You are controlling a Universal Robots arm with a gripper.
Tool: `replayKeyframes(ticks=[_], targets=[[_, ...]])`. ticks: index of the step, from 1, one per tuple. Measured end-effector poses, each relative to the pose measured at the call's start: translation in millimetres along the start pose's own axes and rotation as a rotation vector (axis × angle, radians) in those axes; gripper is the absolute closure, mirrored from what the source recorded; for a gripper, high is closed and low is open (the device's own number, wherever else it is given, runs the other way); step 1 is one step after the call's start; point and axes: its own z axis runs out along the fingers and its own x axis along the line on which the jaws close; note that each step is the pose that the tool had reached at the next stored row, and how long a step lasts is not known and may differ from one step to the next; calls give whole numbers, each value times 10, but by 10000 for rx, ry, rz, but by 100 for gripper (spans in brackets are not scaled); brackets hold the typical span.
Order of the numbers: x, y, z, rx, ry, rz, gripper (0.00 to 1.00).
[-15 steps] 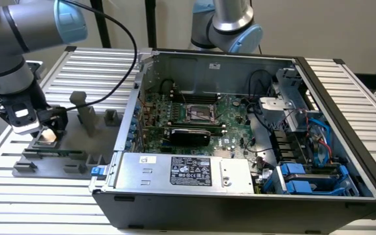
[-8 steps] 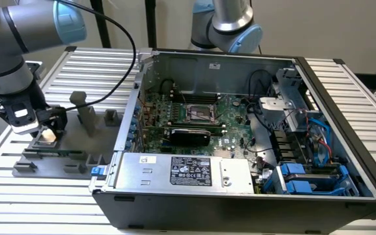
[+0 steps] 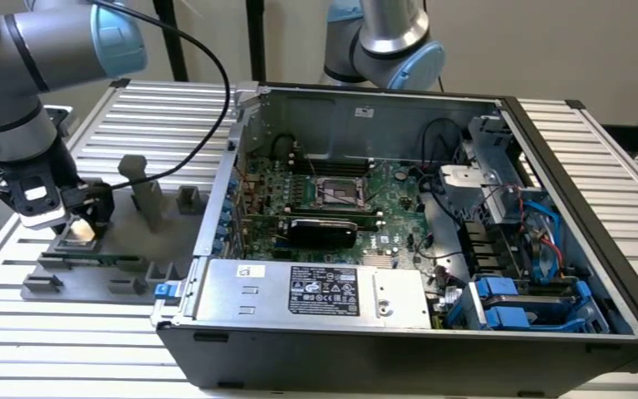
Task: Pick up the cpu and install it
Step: 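Pick up the cpu and move it towards the insertion slot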
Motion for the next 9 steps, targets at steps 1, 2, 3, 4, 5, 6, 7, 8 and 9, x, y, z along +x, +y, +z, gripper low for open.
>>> replayKeyframes(ticks=[1,2,3,4,5,6,7,8,9], targets=[[0,1,2,3,-5,-1,35],[0,2,5,3,-11,-1,35],[0,3,8,3,-17,-1,35],[0,4,10,3,-22,-1,35],[0,5,12,4,-27,-1,35],[0,5,14,5,-31,-2,35],[0,6,15,5,-35,-1,35],[-1,7,16,5,-40,-1,35],[-1,8,17,6,-46,-2,35]])
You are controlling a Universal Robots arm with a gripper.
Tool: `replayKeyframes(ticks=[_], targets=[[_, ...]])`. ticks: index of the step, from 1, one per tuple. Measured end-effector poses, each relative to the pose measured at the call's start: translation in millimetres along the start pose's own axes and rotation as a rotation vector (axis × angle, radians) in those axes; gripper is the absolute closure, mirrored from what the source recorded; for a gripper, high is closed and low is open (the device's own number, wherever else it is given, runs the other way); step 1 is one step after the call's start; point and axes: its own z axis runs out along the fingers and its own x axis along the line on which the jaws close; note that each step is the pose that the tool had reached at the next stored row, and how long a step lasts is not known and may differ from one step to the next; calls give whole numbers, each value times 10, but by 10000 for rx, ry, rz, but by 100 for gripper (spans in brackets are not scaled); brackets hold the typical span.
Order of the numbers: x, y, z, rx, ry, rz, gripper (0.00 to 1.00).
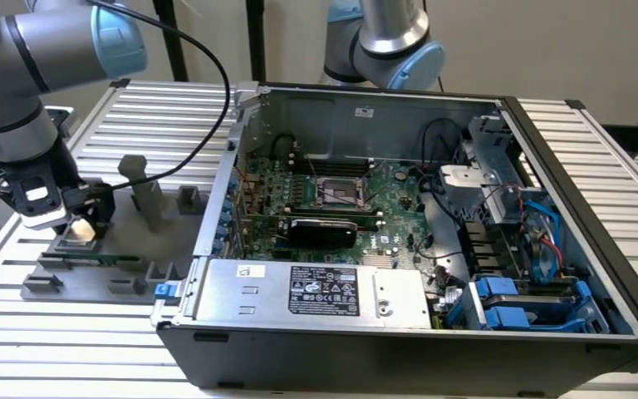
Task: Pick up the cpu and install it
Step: 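Pick up the cpu and move it towards the insertion slot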
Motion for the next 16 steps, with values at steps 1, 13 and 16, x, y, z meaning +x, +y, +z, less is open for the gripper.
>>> replayKeyframes(ticks=[1,13,16], targets=[[0,1,1,2,-6,1,35],[0,5,2,22,-30,0,37],[0,5,1,26,-29,0,43]])
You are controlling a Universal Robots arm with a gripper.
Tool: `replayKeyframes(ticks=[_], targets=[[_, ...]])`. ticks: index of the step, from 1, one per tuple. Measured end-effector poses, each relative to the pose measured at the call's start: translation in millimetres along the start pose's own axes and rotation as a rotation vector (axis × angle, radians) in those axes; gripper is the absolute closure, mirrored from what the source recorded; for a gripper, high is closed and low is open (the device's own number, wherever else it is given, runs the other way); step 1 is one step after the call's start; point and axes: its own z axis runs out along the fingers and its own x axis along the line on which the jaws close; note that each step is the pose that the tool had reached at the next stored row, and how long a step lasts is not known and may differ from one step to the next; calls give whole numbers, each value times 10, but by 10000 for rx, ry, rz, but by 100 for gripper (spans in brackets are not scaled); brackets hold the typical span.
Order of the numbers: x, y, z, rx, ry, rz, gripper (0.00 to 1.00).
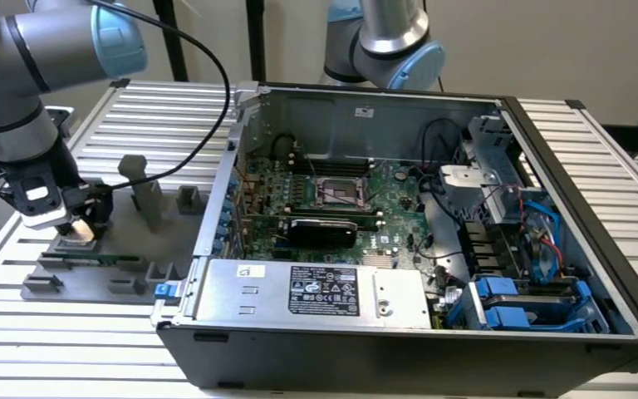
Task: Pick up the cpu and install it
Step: 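Pick up the cpu and move it towards the insertion slot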
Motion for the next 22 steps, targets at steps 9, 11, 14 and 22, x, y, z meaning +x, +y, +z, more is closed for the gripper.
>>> replayKeyframes(ticks=[9,11,14,22], targets=[[1,1,-21,5,-2,0,46],[1,2,-51,5,-2,0,46],[3,4,-112,5,-1,0,46],[13,14,-393,5,-1,0,46]])
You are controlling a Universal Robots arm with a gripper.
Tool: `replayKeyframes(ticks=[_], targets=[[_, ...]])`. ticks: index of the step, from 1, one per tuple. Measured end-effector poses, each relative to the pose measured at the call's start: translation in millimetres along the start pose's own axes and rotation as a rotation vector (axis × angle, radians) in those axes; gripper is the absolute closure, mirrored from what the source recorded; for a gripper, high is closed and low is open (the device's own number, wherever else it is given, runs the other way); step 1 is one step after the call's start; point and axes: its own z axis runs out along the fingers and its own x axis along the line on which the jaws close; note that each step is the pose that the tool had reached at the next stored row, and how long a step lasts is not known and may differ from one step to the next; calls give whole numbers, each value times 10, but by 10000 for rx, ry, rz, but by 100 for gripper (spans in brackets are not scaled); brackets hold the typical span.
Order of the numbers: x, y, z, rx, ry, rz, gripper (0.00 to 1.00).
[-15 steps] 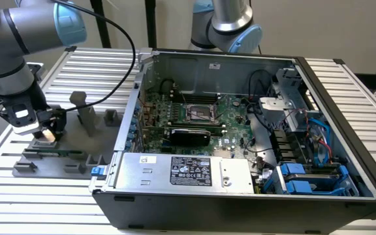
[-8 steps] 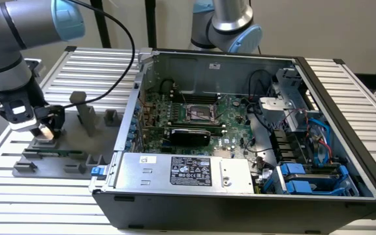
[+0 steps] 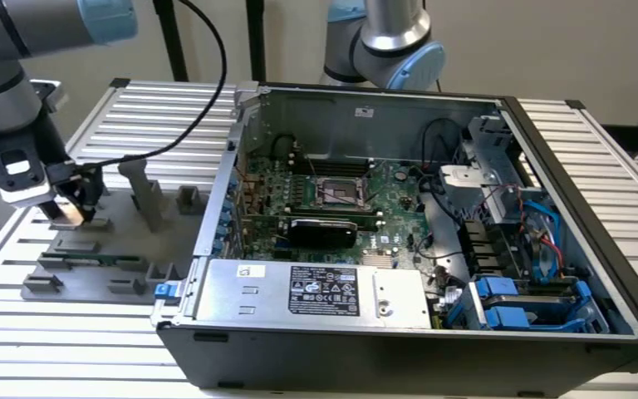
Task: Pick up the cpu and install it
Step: 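Pick up the cpu and move it towards the insertion slot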
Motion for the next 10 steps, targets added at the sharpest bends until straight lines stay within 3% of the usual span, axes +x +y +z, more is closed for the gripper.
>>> replayKeyframes(ticks=[10], targets=[[12,16,-444,0,-2,0,46]])
